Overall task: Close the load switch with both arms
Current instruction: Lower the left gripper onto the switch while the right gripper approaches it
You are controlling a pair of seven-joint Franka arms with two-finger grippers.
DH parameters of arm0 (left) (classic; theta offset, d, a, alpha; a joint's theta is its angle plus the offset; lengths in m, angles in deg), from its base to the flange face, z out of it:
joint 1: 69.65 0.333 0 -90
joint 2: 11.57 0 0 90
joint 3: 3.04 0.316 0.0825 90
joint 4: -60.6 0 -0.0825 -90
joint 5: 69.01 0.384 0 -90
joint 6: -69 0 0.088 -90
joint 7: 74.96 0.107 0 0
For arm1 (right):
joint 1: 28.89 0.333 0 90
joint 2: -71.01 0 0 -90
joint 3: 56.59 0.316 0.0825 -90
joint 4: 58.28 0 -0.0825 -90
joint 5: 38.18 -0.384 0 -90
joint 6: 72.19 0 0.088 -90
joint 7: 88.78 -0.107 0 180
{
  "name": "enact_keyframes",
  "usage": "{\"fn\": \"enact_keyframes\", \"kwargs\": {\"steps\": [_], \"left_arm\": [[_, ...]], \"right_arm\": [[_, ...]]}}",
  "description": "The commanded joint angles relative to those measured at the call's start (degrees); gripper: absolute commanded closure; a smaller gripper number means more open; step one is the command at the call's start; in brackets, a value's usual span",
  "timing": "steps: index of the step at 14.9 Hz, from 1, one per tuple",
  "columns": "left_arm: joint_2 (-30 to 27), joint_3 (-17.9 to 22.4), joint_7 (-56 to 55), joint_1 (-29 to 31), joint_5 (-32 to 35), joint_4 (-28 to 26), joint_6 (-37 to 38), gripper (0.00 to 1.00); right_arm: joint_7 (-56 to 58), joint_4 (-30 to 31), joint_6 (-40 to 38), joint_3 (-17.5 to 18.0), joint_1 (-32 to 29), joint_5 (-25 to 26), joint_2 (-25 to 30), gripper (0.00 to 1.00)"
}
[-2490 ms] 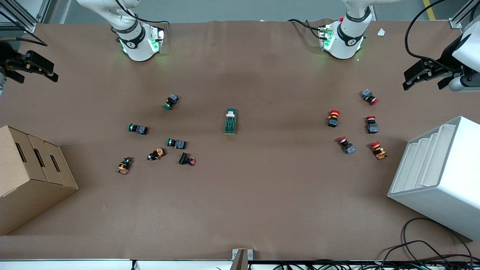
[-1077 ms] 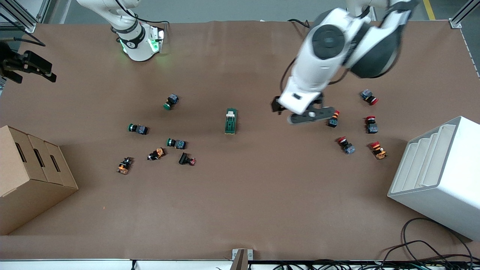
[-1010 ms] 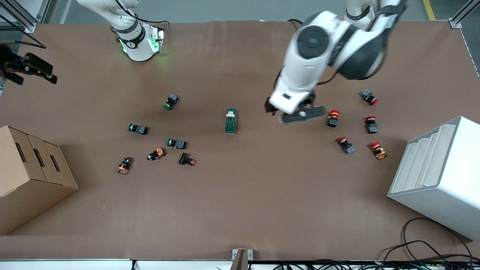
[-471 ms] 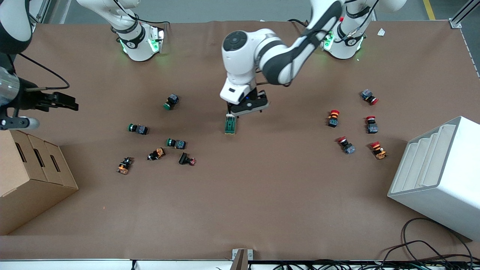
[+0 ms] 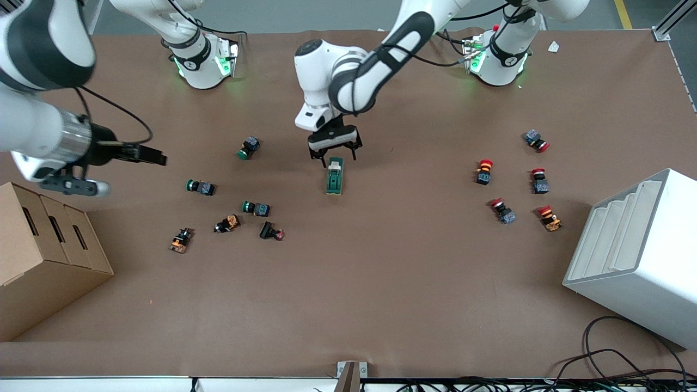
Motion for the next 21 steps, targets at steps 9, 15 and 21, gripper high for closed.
{"fn": "enact_keyframes", "kwargs": {"steps": [9, 15, 21], "left_arm": [[3.71, 0.41, -25.22, -5.78, 36.77, -9.63, 0.0, 0.02], [8.19, 0.58, -38.85, -6.22, 53.74, -10.69, 5.27, 0.01], [10.74, 0.58, -44.89, -7.18, 59.45, -10.33, 9.67, 0.0]], "right_arm": [[-31.03, 15.88, 26.05, 0.01, 22.05, -1.43, -0.44, 0.0], [-35.35, 16.58, 37.31, -0.08, 28.21, -11.54, -7.12, 0.0], [-35.89, 16.5, 46.63, 0.01, 33.67, -13.56, -15.29, 0.0]]}}
